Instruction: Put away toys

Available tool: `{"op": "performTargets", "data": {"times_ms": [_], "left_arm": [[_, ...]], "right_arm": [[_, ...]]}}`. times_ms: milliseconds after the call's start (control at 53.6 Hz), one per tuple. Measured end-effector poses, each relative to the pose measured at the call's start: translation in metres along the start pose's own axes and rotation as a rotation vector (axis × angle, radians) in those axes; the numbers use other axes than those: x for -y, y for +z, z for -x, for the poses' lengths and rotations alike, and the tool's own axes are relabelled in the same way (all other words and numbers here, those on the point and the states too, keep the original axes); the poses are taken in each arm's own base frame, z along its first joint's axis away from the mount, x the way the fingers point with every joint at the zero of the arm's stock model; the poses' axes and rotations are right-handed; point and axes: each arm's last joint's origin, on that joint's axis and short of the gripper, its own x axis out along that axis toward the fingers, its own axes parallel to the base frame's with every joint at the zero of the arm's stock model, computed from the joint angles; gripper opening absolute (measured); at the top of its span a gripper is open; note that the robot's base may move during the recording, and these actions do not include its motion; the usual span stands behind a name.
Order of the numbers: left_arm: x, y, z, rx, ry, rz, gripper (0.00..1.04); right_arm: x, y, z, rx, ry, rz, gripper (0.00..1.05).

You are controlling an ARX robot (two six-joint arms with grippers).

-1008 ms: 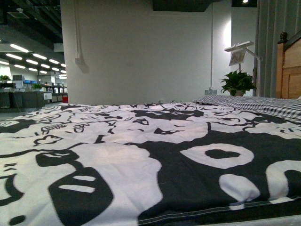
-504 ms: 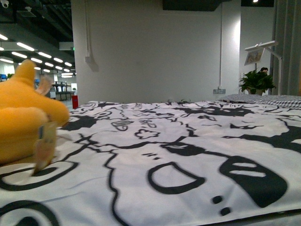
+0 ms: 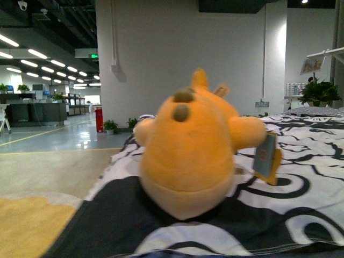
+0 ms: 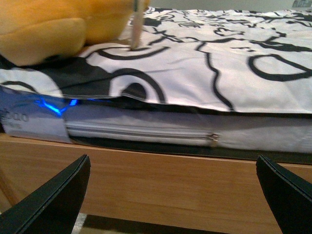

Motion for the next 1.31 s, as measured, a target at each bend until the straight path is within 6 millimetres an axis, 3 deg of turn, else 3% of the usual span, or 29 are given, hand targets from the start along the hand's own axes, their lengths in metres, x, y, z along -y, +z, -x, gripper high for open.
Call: {"op": "performTargets", "data": {"times_ms": [541, 616, 691, 1027, 1139, 1307], "left_arm": [[0.0, 0.0, 0.0, 0.001, -0.001, 0.0, 0.99], [0.0, 0.0, 0.0, 0.001, -0.002, 0.0, 0.99], [0.0, 0.0, 0.0, 0.001, -0.001, 0.0, 0.99], [0.0, 0.0, 0.0, 0.001, -0.001, 0.0, 0.99], [0.0, 0.0, 0.0, 0.001, -0.001, 0.0, 0.99], [0.0, 0.0, 0.0, 0.001, -0.001, 0.0, 0.99]], "right_arm": [[0.0, 0.0, 0.0, 0.0, 0.005, 0.0, 1.04], [0.001, -0.003, -0.001, -0.111, 0.128, -0.015, 1.04], [0.005, -0.001, -0.001, -0.112, 0.134, -0.021, 1.04], [0.011, 0.052, -0.012, 0.036, 0.116, -0.007, 1.04], [0.009, 0.084, -0.032, 0.098, 0.114, 0.004, 1.04], [-0.001, 0.116, -0.065, 0.132, 0.136, 0.022, 1.04]]}}
